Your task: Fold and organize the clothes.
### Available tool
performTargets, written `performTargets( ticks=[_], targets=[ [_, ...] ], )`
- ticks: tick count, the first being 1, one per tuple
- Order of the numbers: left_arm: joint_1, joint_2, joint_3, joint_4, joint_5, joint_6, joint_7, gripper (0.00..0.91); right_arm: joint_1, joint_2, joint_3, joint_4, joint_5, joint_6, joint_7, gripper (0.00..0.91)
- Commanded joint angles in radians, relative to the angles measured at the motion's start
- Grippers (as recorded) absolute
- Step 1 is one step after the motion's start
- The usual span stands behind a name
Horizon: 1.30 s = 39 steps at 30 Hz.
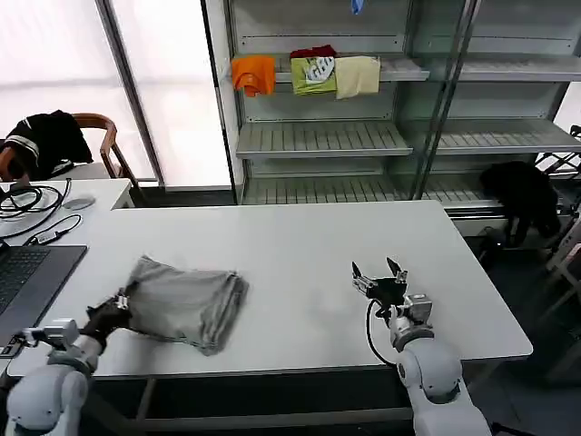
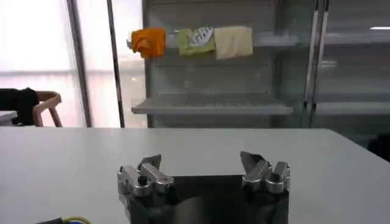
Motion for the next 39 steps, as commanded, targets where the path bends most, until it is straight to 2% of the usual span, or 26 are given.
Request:
performTargets(
  ticks=[1, 8, 11, 15, 16, 18, 19, 21, 23, 25, 31, 34, 36, 39],
  targets=[
    [-0.046, 0.269, -0.237, -0.108, 0.237, -0.005, 0.101, 0.020, 0.008, 0.007, -0.007, -0.020, 0.001, 0.008, 0.000, 0.907],
    [-0.067, 0.328, -0.195, -0.253, 0.268, 0.054, 0.113, 0.020, -0.001, 0.002, -0.004, -0.017, 0.003, 0.011, -0.002, 0.907],
    [-0.038, 0.297, -0.150, -0.318, 0.312, 0.053, 0.121, 0.020, -0.020, -0.006, 0.008, -0.010, 0.012, 0.018, -0.003, 0.907],
    [0.046, 0.153, 0.050, -0.338, 0.460, 0.003, 0.119, 0.020, -0.054, -0.012, 0.022, -0.007, 0.014, 0.034, -0.002, 0.907],
    [0.065, 0.073, 0.129, -0.318, 0.527, -0.031, 0.109, 0.020, -0.063, -0.014, 0.025, -0.005, 0.014, 0.038, -0.002, 0.907],
    [0.084, -0.032, 0.272, -0.253, 0.679, -0.100, 0.073, 0.030, -0.080, -0.017, 0.032, -0.003, 0.016, 0.044, -0.001, 0.907],
    [0.085, -0.098, 0.326, -0.158, 0.745, -0.122, 0.050, 0.030, -0.087, -0.019, 0.035, -0.003, 0.016, 0.048, 0.000, 0.907],
    [0.080, -0.171, 0.420, -0.054, 0.825, -0.155, -0.011, 0.030, -0.103, -0.023, 0.043, -0.002, 0.016, 0.058, 0.001, 0.907],
    [0.078, -0.258, 0.504, -0.009, 0.866, -0.156, -0.047, 0.030, -0.113, -0.027, 0.054, -0.003, 0.017, 0.063, 0.003, 0.907],
    [0.081, -0.298, 0.568, -0.019, 0.858, -0.135, -0.052, 0.030, -0.119, -0.033, 0.062, -0.002, 0.017, 0.065, 0.005, 0.907],
    [0.009, -0.268, 0.698, -0.151, 0.642, 0.015, -0.085, 0.030, -0.115, -0.030, 0.069, 0.010, 0.016, 0.060, 0.013, 0.907],
    [-0.046, -0.241, 0.719, -0.157, 0.495, 0.043, -0.133, 0.030, -0.104, -0.022, 0.059, 0.019, 0.010, 0.048, 0.014, 0.907],
    [-0.087, -0.234, 0.723, -0.127, 0.428, 0.040, -0.161, 0.101, -0.098, -0.018, 0.052, 0.025, 0.008, 0.040, 0.014, 0.907],
    [-0.157, -0.234, 0.727, -0.054, 0.329, 0.019, -0.227, 0.111, -0.079, -0.009, 0.037, 0.038, 0.003, 0.022, 0.011, 0.907]
  ],
)
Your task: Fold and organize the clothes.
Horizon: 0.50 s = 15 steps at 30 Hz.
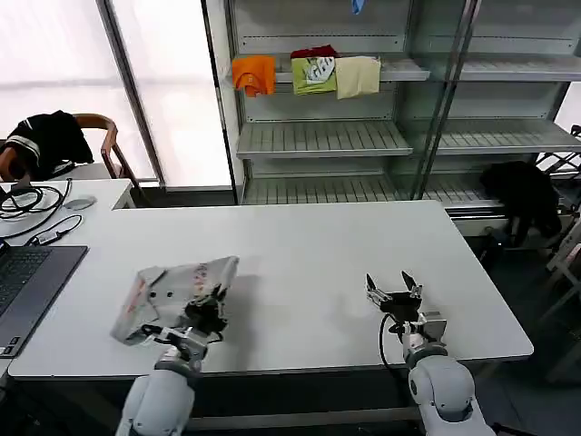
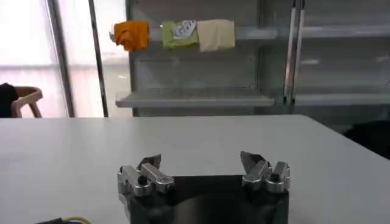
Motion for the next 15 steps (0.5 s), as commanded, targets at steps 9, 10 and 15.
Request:
performTargets(
  ticks=[9, 10, 15],
  targets=[
    [-0.312, -0.187, 0.263, 0.266, -0.471, -0.010, -0.328, 0.907, 0.058, 0.063, -0.076, 0.032, -0.008, -0.077, -0.021, 0.907],
    [-0.296, -0.194, 0.270, 0.252, -0.469, -0.015, -0.327, 0.907, 0.066, 0.070, -0.087, 0.030, 0.007, -0.084, -0.024, 0.907],
    [-0.234, -0.178, 0.280, 0.131, -0.458, 0.001, -0.349, 0.907, 0.094, 0.088, -0.128, 0.028, 0.094, -0.150, -0.055, 0.907]
  ],
)
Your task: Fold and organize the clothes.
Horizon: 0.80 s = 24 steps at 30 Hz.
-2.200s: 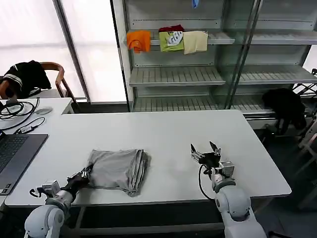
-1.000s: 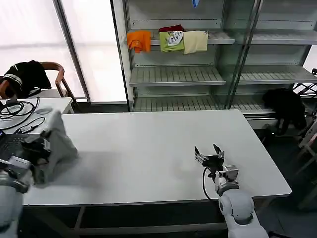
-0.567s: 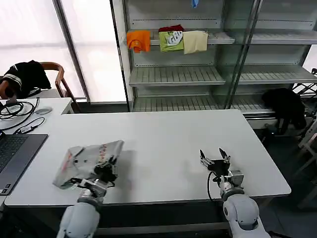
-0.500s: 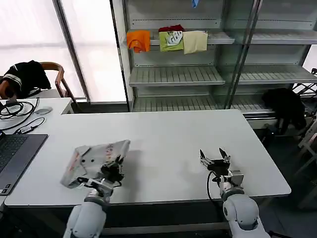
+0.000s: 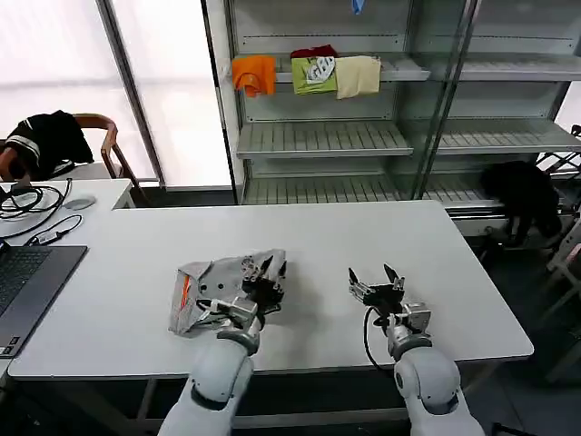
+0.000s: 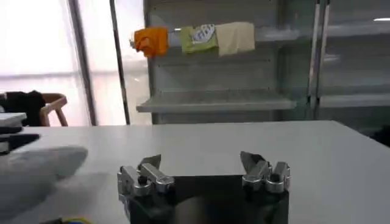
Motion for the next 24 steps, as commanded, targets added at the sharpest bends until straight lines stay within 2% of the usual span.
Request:
performTargets(
  ticks=[1, 3, 5, 7, 9, 11, 15, 16, 17, 18, 20, 24],
  targets=[
    [-0.021, -0.055, 0.080, -0.056, -0.158, 0.012, -0.139, 0.907, 0.062, 0.046, -0.084, 0.000, 0.153, -0.111, -0.032, 0.907],
    [-0.013, -0.041, 0.072, -0.109, -0.160, 0.024, -0.138, 0.907, 0.082, 0.066, -0.110, -0.010, 0.236, -0.163, -0.025, 0.907],
    [-0.009, -0.022, 0.047, -0.160, -0.168, 0.038, -0.135, 0.907, 0.098, 0.075, -0.137, -0.023, 0.310, -0.169, -0.008, 0.907],
    [-0.001, 0.004, 0.018, -0.180, -0.168, 0.040, -0.122, 0.907, 0.119, 0.071, -0.178, -0.048, 0.416, -0.169, 0.021, 0.907],
    [0.014, 0.029, -0.036, -0.186, -0.169, 0.040, -0.110, 0.907, 0.137, 0.063, -0.220, -0.068, 0.479, -0.170, 0.059, 0.907],
    [0.030, 0.043, -0.082, -0.186, -0.174, 0.041, -0.107, 0.907, 0.132, 0.093, -0.236, -0.096, 0.479, -0.171, 0.081, 0.907],
    [0.065, 0.072, -0.168, -0.202, -0.203, 0.047, -0.088, 0.907, 0.110, 0.090, -0.275, -0.118, 0.480, -0.170, 0.092, 0.907],
    [0.071, 0.077, -0.184, -0.205, -0.206, 0.049, -0.082, 0.907, 0.104, 0.090, -0.281, -0.121, 0.480, -0.170, 0.107, 0.736],
    [0.075, 0.081, -0.199, -0.210, -0.209, 0.052, -0.077, 0.907, 0.100, 0.090, -0.284, -0.126, 0.481, -0.170, 0.117, 0.736],
    [0.082, 0.084, -0.218, -0.214, -0.209, 0.069, -0.075, 0.907, 0.097, 0.090, -0.286, -0.128, 0.482, -0.170, 0.128, 0.322],
    [0.093, 0.084, -0.243, -0.220, -0.223, 0.086, -0.069, 0.907, 0.090, 0.090, -0.281, -0.131, 0.487, -0.170, 0.133, 0.000],
    [0.112, 0.077, -0.267, -0.224, -0.237, 0.094, -0.067, 0.907, 0.078, 0.086, -0.285, -0.117, 0.491, -0.169, 0.147, 0.000]
  ],
)
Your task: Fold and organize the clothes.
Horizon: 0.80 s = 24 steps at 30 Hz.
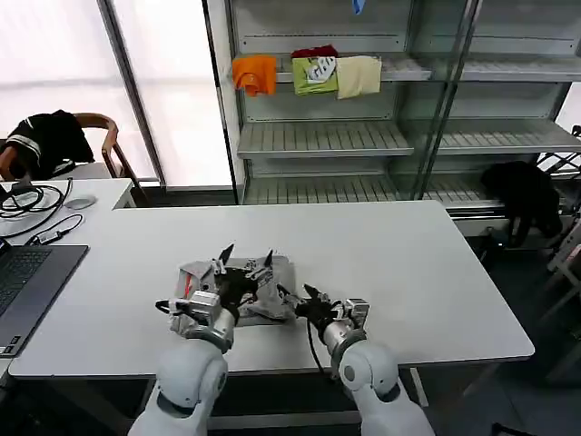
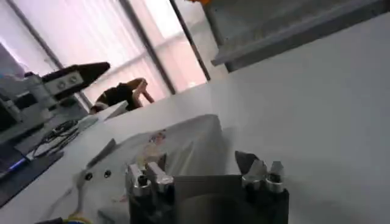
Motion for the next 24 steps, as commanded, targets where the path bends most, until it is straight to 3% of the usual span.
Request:
performTargets(
  ticks=[1, 8, 18, 24],
  targets=[
    [0.056, 0.020, -0.150, -0.048, -0.053, 0.041, 0.007, 0.907, -0.006, 0.015, -0.065, -0.014, 0.102, -0.024, 0.069, 0.000],
    [0.064, 0.016, -0.173, -0.056, -0.055, 0.055, 0.005, 0.907, -0.023, 0.020, -0.064, 0.014, 0.108, -0.023, 0.098, 0.000],
    [0.093, 0.016, -0.206, -0.073, -0.057, 0.058, 0.006, 0.907, -0.057, 0.014, 0.017, 0.117, 0.156, -0.023, 0.199, 0.000],
    [0.114, 0.021, -0.223, -0.085, -0.059, 0.058, 0.021, 0.907, -0.110, -0.088, 0.086, 0.204, 0.187, -0.025, 0.199, 0.000]
  ],
)
